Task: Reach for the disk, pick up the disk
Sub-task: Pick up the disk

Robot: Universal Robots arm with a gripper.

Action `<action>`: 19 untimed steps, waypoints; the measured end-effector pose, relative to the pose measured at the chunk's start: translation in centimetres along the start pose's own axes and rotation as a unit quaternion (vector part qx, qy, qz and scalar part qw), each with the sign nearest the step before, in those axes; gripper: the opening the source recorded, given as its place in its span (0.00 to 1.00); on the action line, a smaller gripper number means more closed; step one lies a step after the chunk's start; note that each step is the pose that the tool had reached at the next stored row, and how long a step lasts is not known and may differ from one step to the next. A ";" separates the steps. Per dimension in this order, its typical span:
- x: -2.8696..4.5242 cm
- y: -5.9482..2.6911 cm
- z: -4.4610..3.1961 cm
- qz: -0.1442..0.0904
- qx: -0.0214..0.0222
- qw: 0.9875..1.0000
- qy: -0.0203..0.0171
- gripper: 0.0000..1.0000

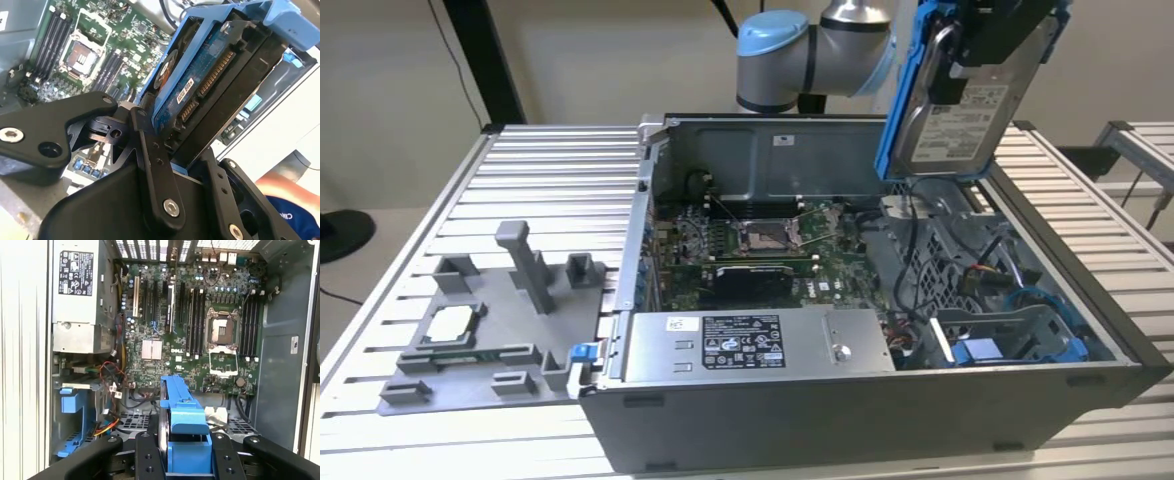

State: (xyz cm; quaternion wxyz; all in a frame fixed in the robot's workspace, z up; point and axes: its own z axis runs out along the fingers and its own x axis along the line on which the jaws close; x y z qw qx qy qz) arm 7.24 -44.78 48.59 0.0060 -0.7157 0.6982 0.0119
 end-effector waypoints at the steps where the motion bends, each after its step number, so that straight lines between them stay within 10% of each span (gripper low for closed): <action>1: 0.24 -0.09 0.00 0.000 0.000 1.000 0.000 0.00; 19: 3.94 -0.99 0.02 0.000 -0.001 1.000 0.000 0.00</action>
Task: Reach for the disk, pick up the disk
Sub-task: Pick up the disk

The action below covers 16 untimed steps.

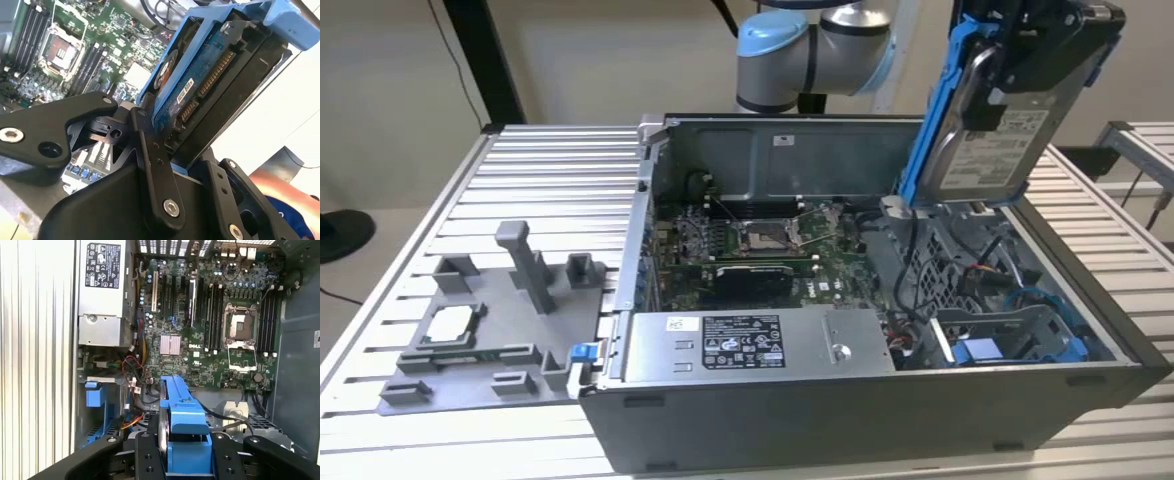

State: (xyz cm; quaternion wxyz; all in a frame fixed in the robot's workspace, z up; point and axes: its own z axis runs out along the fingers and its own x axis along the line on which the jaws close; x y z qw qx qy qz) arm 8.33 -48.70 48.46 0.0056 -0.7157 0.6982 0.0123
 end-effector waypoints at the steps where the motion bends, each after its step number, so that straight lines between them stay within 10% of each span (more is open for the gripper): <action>1: 0.21 0.01 0.01 0.000 0.000 1.000 0.000 0.00; 16: 4.49 0.09 0.22 0.000 0.000 1.000 0.000 0.00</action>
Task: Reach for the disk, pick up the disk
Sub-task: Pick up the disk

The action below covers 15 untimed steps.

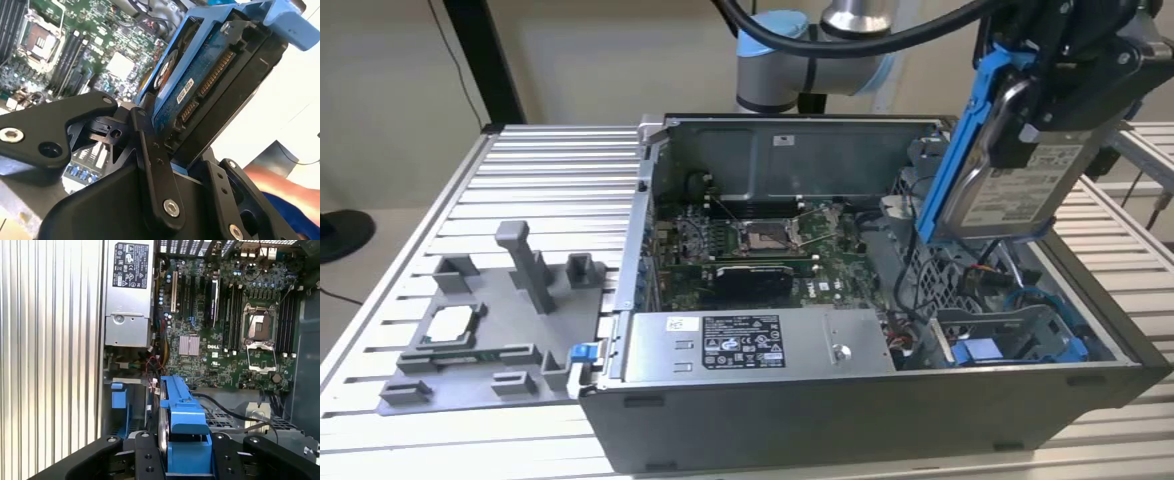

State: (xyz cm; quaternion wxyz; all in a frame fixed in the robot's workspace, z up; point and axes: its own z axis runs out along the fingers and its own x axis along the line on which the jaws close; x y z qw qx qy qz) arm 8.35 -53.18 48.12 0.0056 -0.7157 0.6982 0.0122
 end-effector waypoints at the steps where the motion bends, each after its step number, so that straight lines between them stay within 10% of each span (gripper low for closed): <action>1: 0.38 -0.01 0.01 0.000 0.000 1.000 0.000 0.00; 15: 4.21 -1.50 0.01 0.000 -0.001 1.000 0.000 0.00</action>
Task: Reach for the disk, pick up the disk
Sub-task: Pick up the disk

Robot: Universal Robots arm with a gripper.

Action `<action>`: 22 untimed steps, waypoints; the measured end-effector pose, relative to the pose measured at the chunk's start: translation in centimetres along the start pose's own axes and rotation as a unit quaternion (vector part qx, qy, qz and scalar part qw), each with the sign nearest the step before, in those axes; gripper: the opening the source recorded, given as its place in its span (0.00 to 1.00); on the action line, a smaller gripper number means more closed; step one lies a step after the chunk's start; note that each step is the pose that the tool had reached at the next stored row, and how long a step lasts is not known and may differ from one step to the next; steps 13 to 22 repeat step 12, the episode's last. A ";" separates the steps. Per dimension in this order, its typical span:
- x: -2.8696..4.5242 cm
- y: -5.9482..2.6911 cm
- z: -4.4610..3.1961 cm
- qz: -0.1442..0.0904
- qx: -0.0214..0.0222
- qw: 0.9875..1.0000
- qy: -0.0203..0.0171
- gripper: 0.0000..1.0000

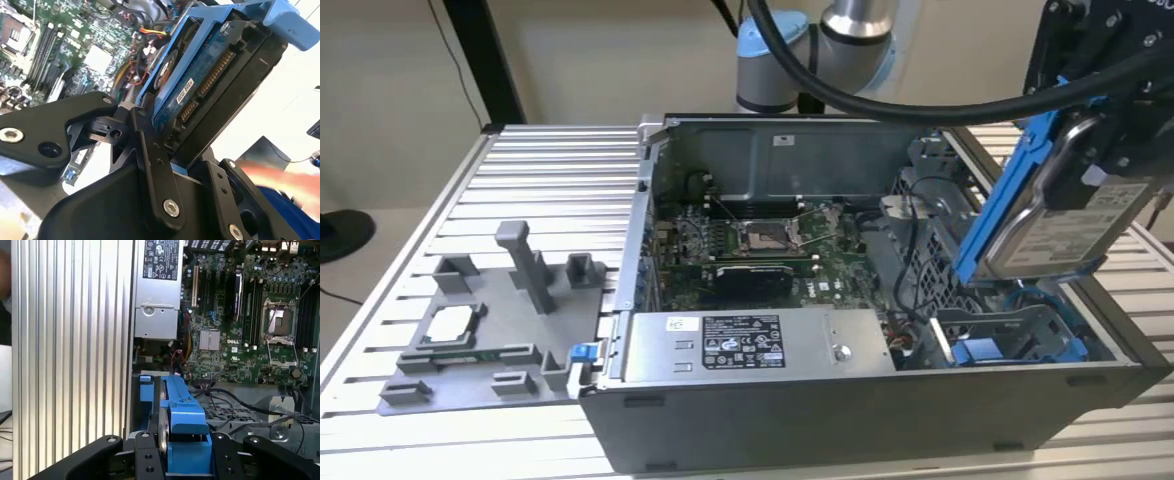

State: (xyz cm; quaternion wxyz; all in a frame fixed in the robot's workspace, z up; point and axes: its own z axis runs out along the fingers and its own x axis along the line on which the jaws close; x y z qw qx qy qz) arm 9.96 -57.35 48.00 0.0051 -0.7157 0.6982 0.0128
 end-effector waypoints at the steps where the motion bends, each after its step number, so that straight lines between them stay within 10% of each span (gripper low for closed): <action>1: 0.21 -0.13 0.00 0.000 0.000 1.000 0.000 0.00; 22: 0.69 -0.46 0.00 0.000 0.000 1.000 0.000 0.00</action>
